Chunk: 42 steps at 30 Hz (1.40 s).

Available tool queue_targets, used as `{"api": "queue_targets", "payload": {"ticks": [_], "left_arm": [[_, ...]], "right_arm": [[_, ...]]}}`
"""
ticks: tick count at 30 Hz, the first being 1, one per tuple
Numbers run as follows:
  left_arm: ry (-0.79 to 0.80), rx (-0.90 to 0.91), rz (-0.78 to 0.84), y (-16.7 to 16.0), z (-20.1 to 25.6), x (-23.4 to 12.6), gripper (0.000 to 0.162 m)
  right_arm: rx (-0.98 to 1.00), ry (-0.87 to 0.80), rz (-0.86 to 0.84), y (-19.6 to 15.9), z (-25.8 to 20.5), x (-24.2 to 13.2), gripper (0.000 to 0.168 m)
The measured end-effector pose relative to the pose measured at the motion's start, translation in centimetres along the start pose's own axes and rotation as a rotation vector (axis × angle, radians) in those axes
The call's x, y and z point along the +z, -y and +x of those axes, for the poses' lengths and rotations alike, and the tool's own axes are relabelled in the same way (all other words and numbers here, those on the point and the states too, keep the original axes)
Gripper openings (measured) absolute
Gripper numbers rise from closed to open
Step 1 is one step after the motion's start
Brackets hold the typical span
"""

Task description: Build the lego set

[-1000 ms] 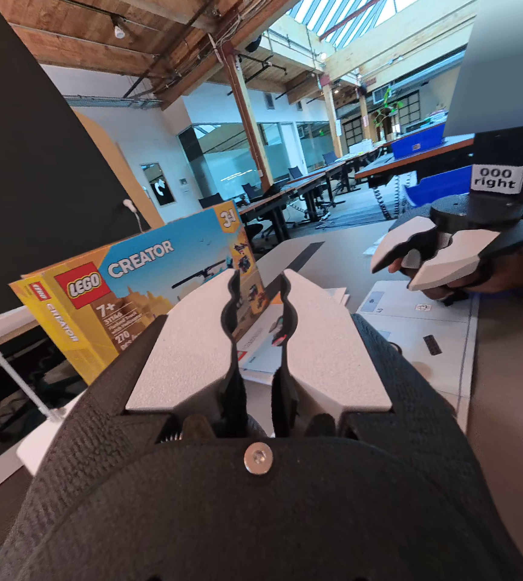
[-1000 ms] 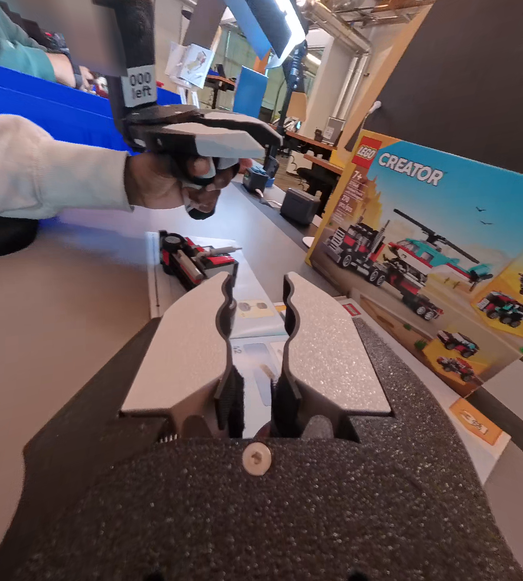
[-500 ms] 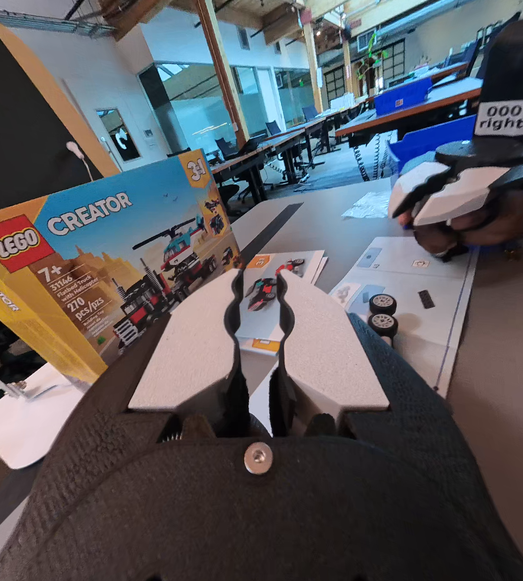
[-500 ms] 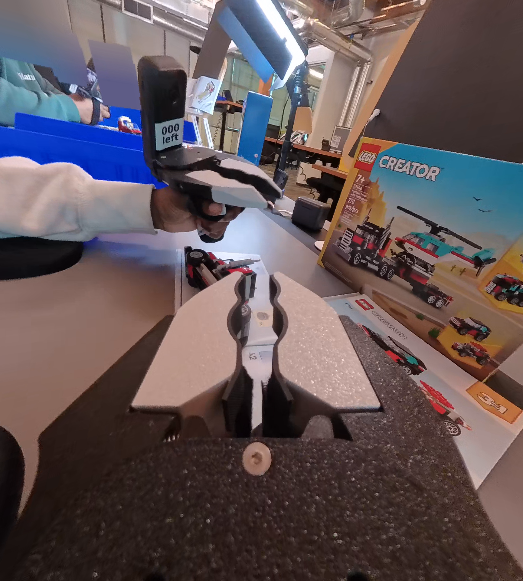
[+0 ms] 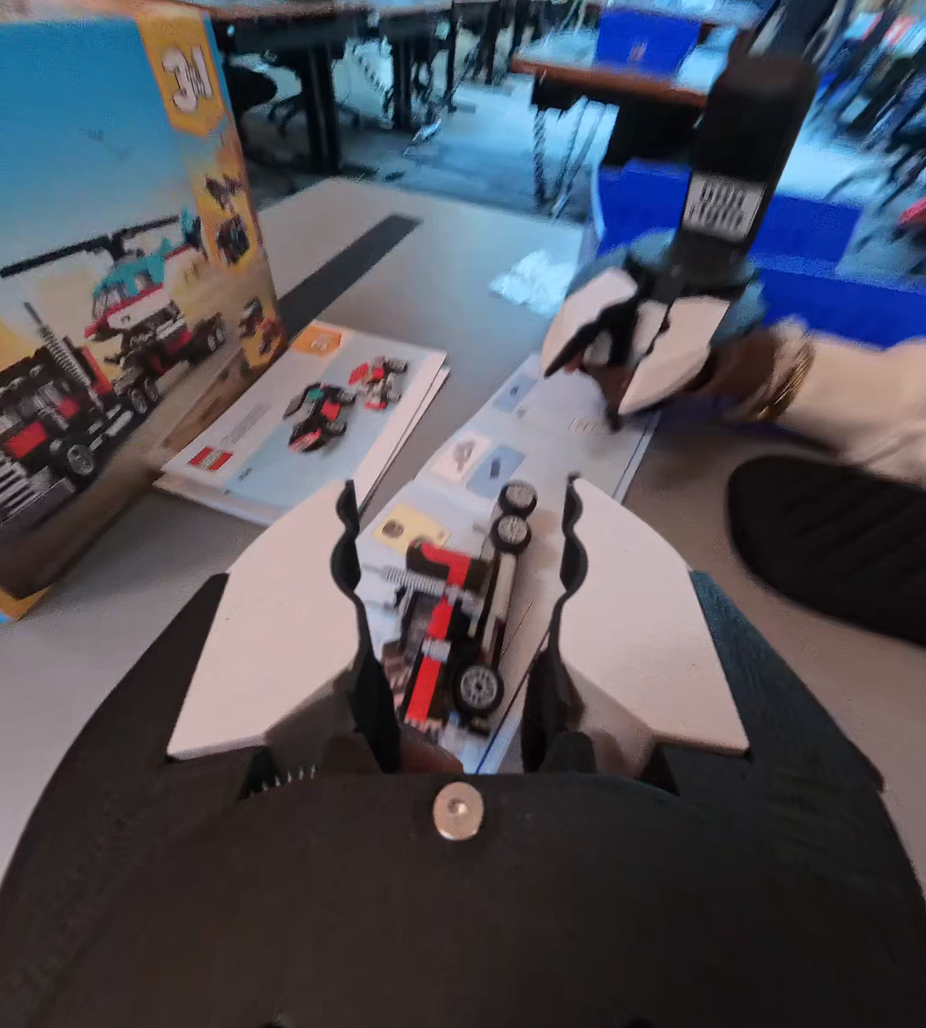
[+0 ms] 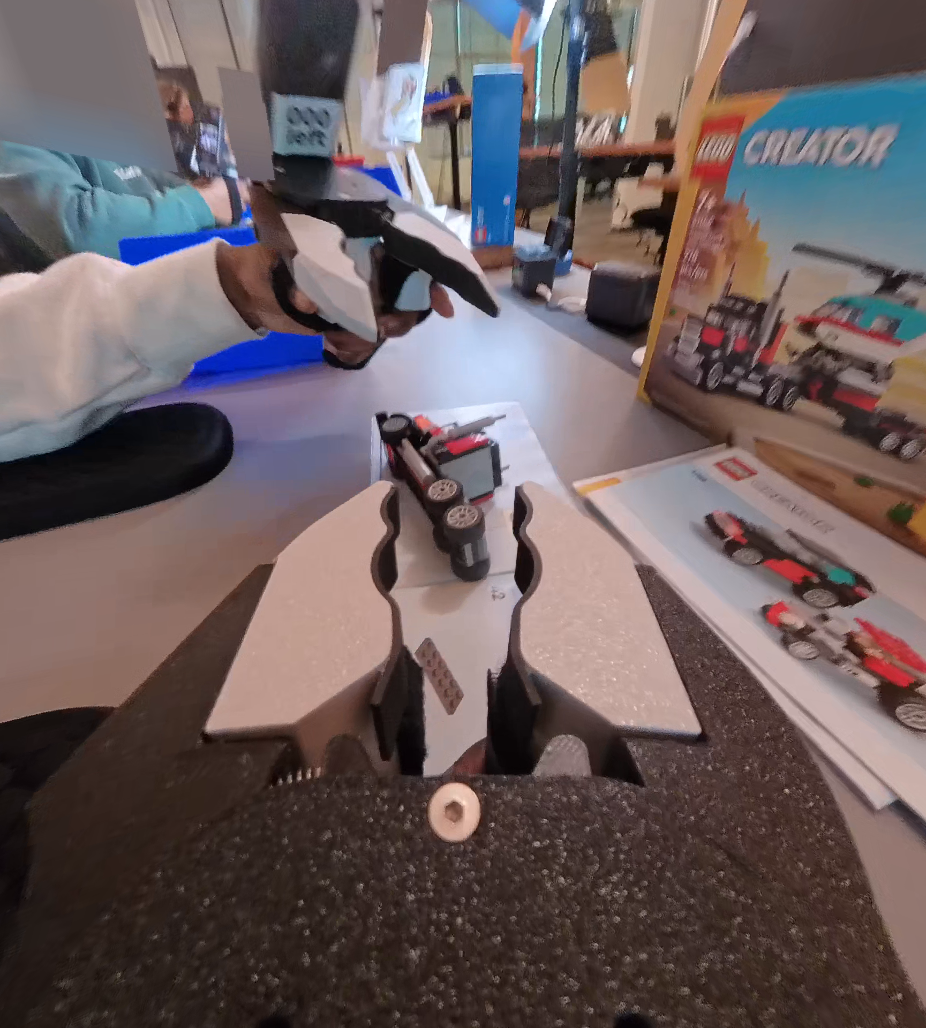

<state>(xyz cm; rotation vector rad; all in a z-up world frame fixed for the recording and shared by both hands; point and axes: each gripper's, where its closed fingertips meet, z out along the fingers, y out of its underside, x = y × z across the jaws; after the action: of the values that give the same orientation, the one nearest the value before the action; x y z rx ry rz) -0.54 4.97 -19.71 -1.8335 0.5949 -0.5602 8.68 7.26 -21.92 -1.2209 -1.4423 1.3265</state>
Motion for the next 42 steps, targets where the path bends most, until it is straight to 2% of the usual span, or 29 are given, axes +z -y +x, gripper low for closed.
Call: {"api": "queue_targets", "payload": {"ticks": [4,8,10,12,15,20,22,25,28,30,34,39,42], "left_arm": [[0.186,0.24,-0.096,-4.2,-0.3,0.1,0.067],[0.109,0.262,-0.212,-6.8,0.2,1.3,0.067],[0.065,0.2,-0.192,-6.9,0.4,2.1,0.07],[0.056,0.177,-0.198,-7.4,0.1,2.1,0.065],[0.083,0.221,-0.256,-8.6,-0.4,1.8,0.06],[0.111,0.298,-0.321,-9.6,-0.6,1.8,0.053],[0.114,0.334,-0.317,-9.6,-0.6,1.7,0.053],[0.139,0.489,-0.291,-9.3,-0.5,1.4,0.052],[0.174,0.686,-0.281,-9.0,-0.2,0.9,0.052],[0.157,0.735,-0.266,-8.8,0.7,0.6,0.053],[0.132,0.667,-0.164,-7.3,2.4,-0.4,0.06],[0.116,0.508,-0.179,-9.0,3.2,-1.5,0.059],[0.089,0.482,-0.164,-9.1,4.2,-1.7,0.059]], "right_arm": [[0.001,0.007,-0.108,-1.5,-0.6,1.9,0.021],[-0.018,-0.084,-0.081,-1.4,0.2,3.5,0.005],[-0.025,-0.092,-0.104,-1.6,0.2,4.1,0.004],[-0.042,-0.09,-0.166,-2.4,0.0,4.5,0.004],[-0.05,-0.122,-0.294,-4.1,0.3,4.9,0.004],[-0.057,-0.119,-0.291,-4.0,0.1,5.0,0.003],[-0.086,-0.088,-0.283,-3.9,-0.5,4.9,0.012],[-0.102,-0.049,-0.246,-3.4,-1.2,4.7,0.044],[-0.099,0.026,-0.339,-4.7,-2.3,4.6,0.051],[-0.174,0.044,-0.414,-5.6,-2.9,4.4,0.052],[-0.32,0.08,-0.436,-5.6,-3.9,4.1,0.036],[-0.431,0.199,-0.434,-6.2,-5.9,3.9,0.023],[-0.4,0.262,-0.447,-6.3,-6.8,3.6,0.03]]}}
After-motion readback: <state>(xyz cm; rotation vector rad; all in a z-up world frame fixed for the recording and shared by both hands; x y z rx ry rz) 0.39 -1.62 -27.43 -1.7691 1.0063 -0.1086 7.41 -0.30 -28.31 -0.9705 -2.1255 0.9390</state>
